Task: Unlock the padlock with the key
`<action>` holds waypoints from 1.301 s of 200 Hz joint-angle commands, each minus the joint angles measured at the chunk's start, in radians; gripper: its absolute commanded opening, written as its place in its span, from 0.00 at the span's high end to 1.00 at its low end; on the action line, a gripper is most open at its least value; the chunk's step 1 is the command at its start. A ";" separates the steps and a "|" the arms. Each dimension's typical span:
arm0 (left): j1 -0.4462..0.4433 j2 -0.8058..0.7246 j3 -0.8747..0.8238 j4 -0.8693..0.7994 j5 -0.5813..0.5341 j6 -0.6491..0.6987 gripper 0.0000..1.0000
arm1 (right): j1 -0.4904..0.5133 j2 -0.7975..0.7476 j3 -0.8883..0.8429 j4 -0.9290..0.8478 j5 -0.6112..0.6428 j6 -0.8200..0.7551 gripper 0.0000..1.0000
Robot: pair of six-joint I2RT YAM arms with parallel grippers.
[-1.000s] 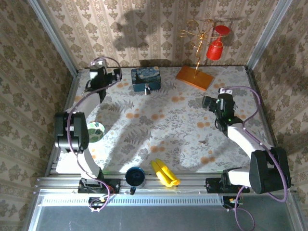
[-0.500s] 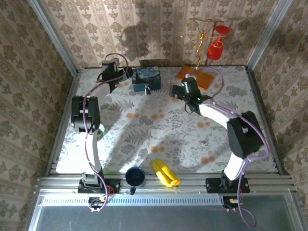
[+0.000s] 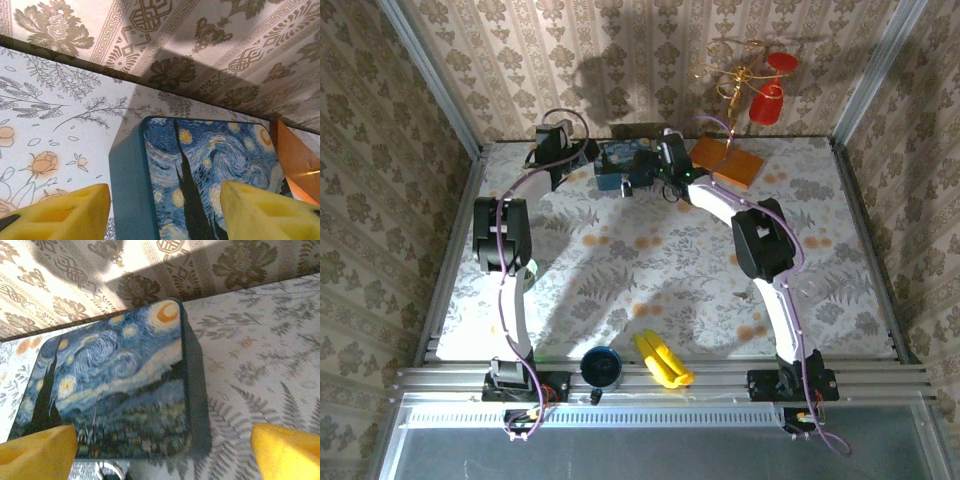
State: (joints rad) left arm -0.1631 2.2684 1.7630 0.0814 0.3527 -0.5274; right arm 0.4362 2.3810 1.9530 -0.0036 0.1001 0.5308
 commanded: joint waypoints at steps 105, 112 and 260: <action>-0.026 0.092 0.081 -0.110 0.026 0.061 0.41 | -0.062 0.358 0.566 -0.278 -0.148 0.063 0.29; -0.031 0.092 0.080 -0.117 0.021 0.067 0.43 | -0.061 0.364 0.578 -0.287 -0.167 0.061 0.30; -0.162 -0.073 -0.149 -0.057 0.002 0.097 0.66 | -0.003 0.174 0.282 -0.304 -0.247 0.032 0.54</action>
State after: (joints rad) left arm -0.2470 2.2654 1.6981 0.0357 0.3111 -0.4664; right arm 0.3706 2.6389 2.3699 -0.2703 -0.1207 0.5793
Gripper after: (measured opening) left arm 0.348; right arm 0.465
